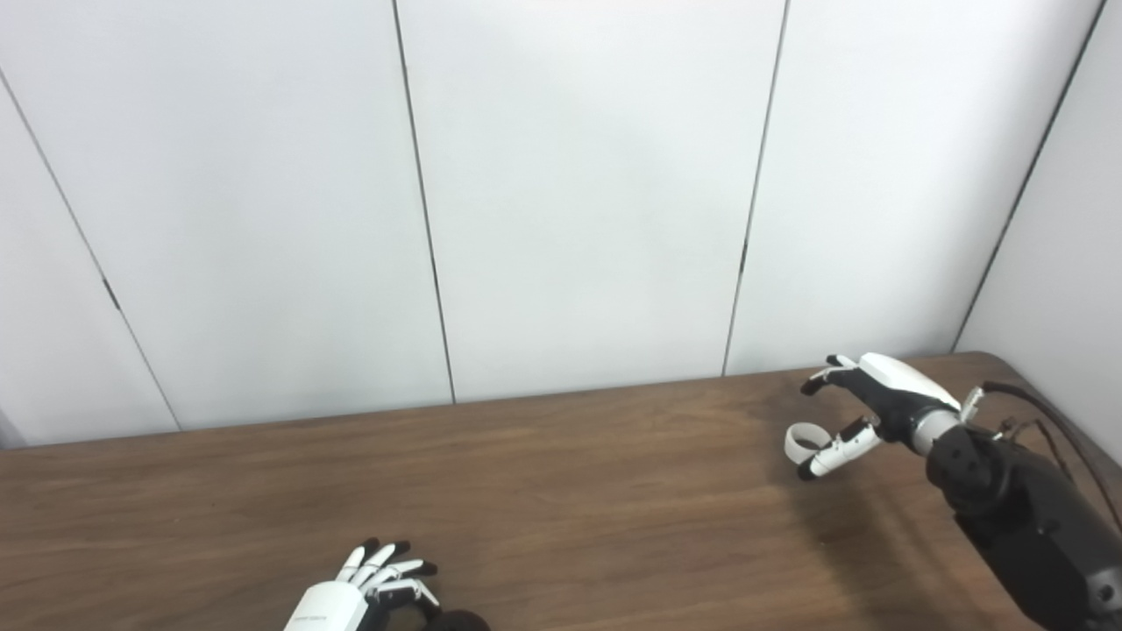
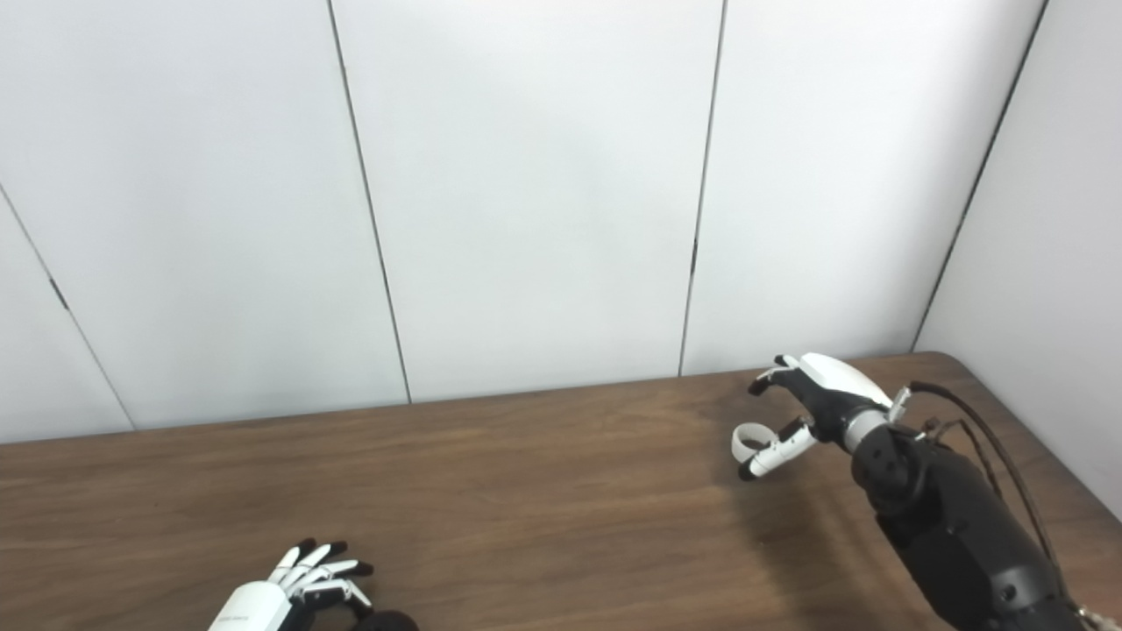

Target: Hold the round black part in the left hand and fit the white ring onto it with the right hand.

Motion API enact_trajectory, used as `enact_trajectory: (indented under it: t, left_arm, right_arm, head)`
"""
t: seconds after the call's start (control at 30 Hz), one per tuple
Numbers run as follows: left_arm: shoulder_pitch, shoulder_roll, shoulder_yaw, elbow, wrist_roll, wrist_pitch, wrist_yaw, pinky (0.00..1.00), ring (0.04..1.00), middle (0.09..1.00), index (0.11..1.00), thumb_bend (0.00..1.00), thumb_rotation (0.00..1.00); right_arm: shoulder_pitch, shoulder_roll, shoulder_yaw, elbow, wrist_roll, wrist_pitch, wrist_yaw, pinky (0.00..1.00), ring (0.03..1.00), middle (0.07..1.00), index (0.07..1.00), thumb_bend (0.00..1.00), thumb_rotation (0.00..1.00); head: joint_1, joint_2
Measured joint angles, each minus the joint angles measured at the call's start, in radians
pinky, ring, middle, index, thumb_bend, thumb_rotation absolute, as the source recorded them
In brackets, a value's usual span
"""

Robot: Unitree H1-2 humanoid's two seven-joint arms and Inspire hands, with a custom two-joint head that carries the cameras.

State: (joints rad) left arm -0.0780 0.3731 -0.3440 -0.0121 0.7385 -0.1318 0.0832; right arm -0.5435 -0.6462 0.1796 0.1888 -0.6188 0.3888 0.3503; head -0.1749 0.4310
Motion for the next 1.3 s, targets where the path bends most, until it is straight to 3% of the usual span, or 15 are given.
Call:
enact_trajectory:
  t: [0.9,1.3]
  left_arm:
    - [0.068,0.000,0.022,-0.095,0.001,0.010,-0.067,1.00,0.940,0.812,0.481,0.52,0.04]
    - [0.109,0.000,0.041,-0.143,0.001,0.013,-0.097,1.00,0.941,0.811,0.480,0.52,0.04]
  right_arm:
    - [0.000,0.000,0.019,0.032,0.020,-0.014,0.015,1.00,1.000,1.000,0.804,0.96,0.30]
    - [0.031,0.001,0.024,0.028,0.021,0.000,0.033,1.00,1.000,1.000,0.814,0.92,0.23]
  head:
    - [0.015,0.046]
    - [0.012,0.078]
